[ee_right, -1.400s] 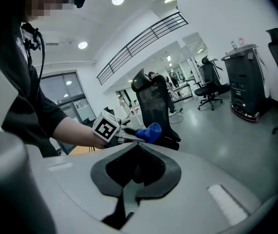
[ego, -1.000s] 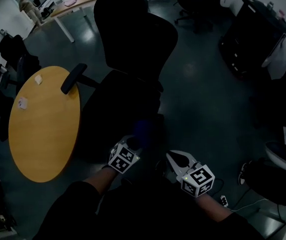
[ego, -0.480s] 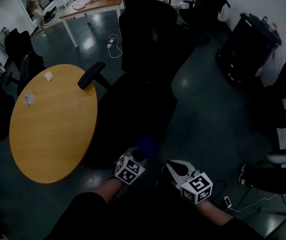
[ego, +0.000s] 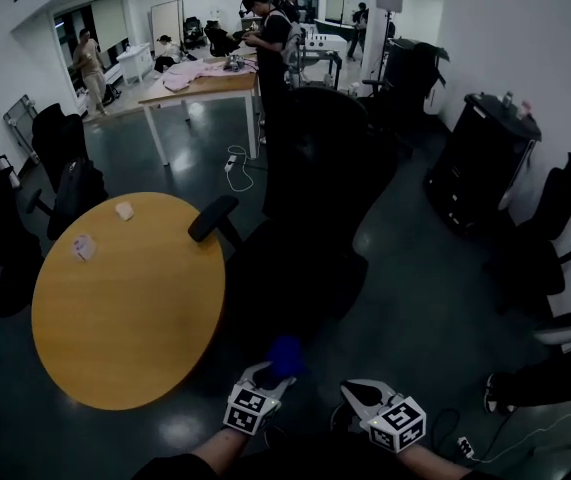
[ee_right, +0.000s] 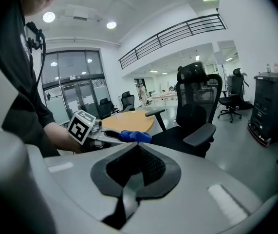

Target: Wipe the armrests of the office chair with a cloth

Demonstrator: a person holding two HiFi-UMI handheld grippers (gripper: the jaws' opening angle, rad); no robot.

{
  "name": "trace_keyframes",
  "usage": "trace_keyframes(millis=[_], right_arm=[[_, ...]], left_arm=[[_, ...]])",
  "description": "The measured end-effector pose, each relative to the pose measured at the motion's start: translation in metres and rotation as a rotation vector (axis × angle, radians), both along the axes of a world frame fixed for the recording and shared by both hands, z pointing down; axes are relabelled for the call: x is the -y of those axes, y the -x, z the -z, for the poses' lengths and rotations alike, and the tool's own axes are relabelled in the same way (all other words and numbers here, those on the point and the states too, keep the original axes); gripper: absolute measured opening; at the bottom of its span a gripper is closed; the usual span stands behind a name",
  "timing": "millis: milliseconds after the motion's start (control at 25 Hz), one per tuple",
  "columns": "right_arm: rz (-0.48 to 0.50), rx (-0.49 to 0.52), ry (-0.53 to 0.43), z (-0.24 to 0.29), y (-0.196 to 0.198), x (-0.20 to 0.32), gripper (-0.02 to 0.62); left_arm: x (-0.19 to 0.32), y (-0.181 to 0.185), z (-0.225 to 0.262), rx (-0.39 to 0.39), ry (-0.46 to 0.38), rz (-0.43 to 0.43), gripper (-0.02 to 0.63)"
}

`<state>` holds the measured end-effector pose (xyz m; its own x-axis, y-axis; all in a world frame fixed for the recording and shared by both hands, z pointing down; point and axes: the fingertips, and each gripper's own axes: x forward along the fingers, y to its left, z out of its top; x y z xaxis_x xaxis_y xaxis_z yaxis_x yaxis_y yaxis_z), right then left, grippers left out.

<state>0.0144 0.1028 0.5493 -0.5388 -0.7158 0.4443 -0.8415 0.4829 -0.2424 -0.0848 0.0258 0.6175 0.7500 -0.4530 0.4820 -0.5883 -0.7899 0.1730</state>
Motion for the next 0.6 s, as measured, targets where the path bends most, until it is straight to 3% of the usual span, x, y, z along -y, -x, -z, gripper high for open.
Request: trace_keyframes(millis=[320,600], right_arm=[[0.178,0.029,-0.079,0.026,0.032,0.02,0.005],[0.267,0.058,-0.108,0.037,0.024,0.021,0.005]], left_arm=[[-0.018,0.043,0.065,-0.057,-0.076,0.182,0.153],[-0.038,0.015,0.13,-0.137,-0.137,0.219,0.153]])
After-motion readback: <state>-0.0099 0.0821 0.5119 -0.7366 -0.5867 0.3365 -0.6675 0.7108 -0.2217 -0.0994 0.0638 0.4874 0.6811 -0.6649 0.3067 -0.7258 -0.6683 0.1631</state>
